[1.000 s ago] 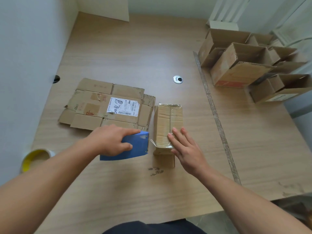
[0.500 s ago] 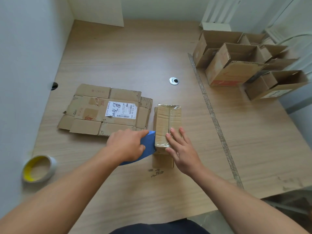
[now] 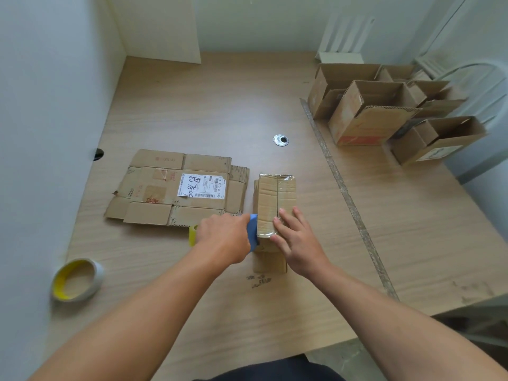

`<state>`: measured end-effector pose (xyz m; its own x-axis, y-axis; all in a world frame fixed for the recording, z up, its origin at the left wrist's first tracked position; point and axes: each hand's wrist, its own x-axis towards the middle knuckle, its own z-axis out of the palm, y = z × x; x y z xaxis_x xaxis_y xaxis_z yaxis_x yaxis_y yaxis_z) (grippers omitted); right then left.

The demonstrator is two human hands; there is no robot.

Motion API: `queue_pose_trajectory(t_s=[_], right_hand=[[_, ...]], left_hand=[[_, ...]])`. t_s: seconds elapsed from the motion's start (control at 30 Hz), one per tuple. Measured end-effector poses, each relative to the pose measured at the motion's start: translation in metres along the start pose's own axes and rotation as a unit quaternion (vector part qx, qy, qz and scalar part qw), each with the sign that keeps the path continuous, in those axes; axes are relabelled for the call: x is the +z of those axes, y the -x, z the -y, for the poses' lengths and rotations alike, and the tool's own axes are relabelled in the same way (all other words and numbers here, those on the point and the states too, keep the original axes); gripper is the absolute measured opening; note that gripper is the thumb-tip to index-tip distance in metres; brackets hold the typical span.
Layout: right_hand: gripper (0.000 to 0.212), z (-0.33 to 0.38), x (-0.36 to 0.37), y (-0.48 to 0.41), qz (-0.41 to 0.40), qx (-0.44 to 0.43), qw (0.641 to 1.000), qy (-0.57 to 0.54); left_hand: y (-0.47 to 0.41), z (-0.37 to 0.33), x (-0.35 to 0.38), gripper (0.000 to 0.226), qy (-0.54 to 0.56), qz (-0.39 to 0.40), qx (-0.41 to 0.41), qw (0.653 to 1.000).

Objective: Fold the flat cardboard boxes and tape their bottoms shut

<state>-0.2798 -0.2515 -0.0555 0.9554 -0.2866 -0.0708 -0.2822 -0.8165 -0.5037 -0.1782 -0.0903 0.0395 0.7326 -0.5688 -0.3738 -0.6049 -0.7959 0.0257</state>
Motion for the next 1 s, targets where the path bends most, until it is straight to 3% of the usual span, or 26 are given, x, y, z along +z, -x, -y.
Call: queue_pose_trajectory(t_s=[0.33,0.5,0.73,0.8,0.9,1.0], right_hand=[[0.048,0.002,-0.003,0.001,0.002,0.019,1.000,-0.002],[0.045,0.004,-0.004,0.006,0.012,0.010,1.000,-0.011],[0.048,0.010,-0.010,0.009,0.002,0.063,0.998,-0.030],[0.055,0.017,-0.012,0.008,-0.005,0.070,0.997,0.010],[0.084,0.032,-0.011,0.008,0.005,0.117,0.990,0.083],[0.085,0.044,-0.004,0.006,0.003,0.140,0.983,0.121]], left_hand=[[-0.002,-0.006,-0.010,0.032,-0.054,0.003,0.027,0.998],[-0.011,-0.003,-0.004,0.030,-0.110,0.004,0.078,0.991],[-0.016,0.024,0.030,0.047,0.022,0.003,0.042,0.999],[-0.014,0.035,0.035,0.052,0.070,0.010,0.011,0.997],[-0.009,0.047,0.040,0.054,0.108,-0.004,-0.013,0.994],[-0.003,0.057,0.041,0.056,0.124,-0.022,-0.016,0.992]])
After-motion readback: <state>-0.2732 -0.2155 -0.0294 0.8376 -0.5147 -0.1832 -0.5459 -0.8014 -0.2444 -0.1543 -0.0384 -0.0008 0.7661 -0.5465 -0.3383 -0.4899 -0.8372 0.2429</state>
